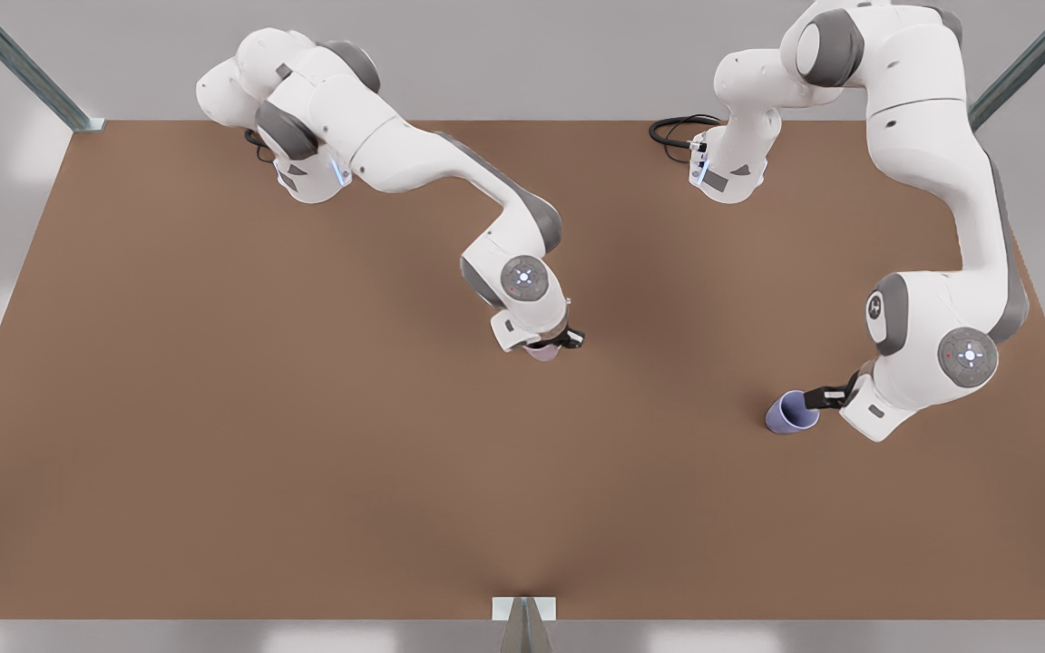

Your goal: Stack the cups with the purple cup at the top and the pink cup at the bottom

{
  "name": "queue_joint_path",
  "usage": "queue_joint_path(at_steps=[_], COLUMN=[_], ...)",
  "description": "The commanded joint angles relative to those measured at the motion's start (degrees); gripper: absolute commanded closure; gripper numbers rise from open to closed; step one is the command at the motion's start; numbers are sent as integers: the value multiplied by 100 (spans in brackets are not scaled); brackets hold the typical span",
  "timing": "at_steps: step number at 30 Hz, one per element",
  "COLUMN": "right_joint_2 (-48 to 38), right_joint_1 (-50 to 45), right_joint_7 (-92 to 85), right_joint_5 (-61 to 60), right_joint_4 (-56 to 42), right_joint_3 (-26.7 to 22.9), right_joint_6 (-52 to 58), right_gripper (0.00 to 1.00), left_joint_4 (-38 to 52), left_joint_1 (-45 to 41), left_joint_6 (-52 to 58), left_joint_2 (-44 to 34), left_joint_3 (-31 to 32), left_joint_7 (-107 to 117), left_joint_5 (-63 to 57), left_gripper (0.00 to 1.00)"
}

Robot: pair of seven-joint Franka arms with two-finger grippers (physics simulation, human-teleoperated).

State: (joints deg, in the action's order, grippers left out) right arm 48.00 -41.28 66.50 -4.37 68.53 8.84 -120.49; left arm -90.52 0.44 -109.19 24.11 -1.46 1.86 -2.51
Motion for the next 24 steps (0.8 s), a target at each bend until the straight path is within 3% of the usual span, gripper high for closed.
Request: queue_joint_path(at_steps=[1, 2, 3, 5, 6, 15, 18, 19, 21, 24], right_joint_2=[8, 8, 34, 69, 87, -53, -1239, -1986, -3356, -4263], right_joint_1=[-3, -47, -47, -47, -47, 14, 251, 672, 1919, 3818], right_joint_7=[4, 4, 4, 13, 21, -23, -513, -1278, -3184, -5751], right_joint_5=[7, 7, 7, 24, 33, 121, 138, 138, 138, 147], right_joint_4=[3, 3, 20, 29, 46, 82, 380, 1135, 2260, 2288], right_joint_3=[-23, -41, -41, -41, -41, -41, -260, -260, -287, -287], right_joint_6=[8, 8, 8, -1, -115, -62, 658, 667, 1237, 2758], right_gripper=[68, 38, 21, 20, 15, 15, 12, 4, 0, 0], left_joint_4=[-1, -1, -1, -10, -10, -10, -10, -10, -10, -10], left_joint_1=[0, 35, 44, 52, 52, 184, 202, 202, 202, 202], left_joint_6=[3, -58, -111, -322, -410, -726, -841, -850, -920, -920], left_joint_2=[6, 93, 155, 305, 375, 621, 709, 709, 779, 814], left_joint_3=[-12, -21, -21, -73, -91, -100, -100, -100, -100, -100], left_joint_7=[-2, -10, -10, -10, -10, -54, -54, -54, -54, -54], left_joint_5=[119, 216, 216, 216, 216, 216, 216, 216, 216, 225], left_gripper=[0, 0, 0, 0, 0, 0, 0, 0, 0, 0])
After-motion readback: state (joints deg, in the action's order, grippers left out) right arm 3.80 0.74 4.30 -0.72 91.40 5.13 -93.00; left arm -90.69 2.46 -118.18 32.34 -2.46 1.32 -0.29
